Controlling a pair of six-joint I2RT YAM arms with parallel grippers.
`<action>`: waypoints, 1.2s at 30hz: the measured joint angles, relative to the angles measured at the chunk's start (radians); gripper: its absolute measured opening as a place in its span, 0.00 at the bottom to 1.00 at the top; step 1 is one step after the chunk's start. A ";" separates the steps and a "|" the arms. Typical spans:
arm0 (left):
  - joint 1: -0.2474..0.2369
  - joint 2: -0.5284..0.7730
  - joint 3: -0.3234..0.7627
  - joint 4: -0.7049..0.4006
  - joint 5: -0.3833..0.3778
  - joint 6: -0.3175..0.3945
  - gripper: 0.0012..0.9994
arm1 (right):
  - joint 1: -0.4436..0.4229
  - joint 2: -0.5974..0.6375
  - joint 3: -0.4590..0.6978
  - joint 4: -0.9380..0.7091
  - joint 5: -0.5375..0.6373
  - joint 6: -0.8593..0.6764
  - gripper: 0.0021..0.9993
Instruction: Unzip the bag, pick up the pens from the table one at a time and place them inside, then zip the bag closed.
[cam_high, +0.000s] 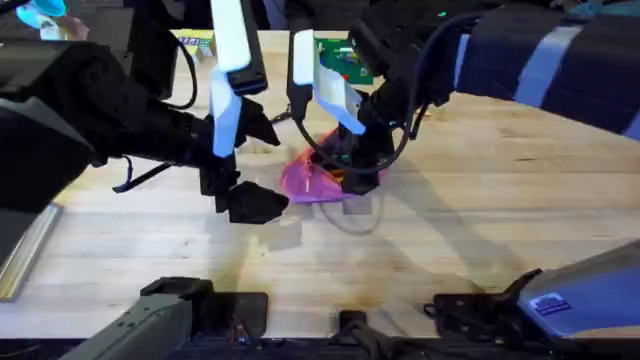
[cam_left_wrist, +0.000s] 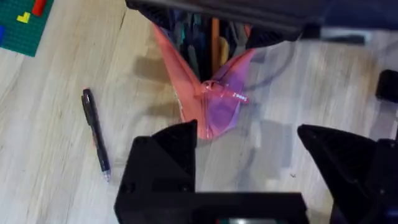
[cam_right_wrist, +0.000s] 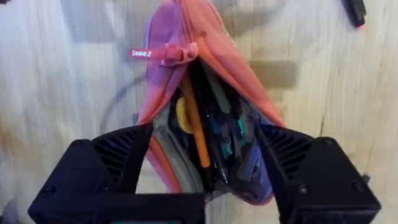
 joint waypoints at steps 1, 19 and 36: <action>0.000 0.000 0.000 0.000 0.000 0.000 0.99 | 0.000 -0.008 0.000 -0.001 0.000 0.010 1.00; 0.000 0.000 0.000 0.000 0.000 0.000 0.99 | -0.200 -0.313 0.000 0.011 0.069 0.499 1.00; 0.000 0.000 0.000 0.000 0.000 0.000 0.99 | -0.448 -0.166 0.000 0.227 0.083 0.468 1.00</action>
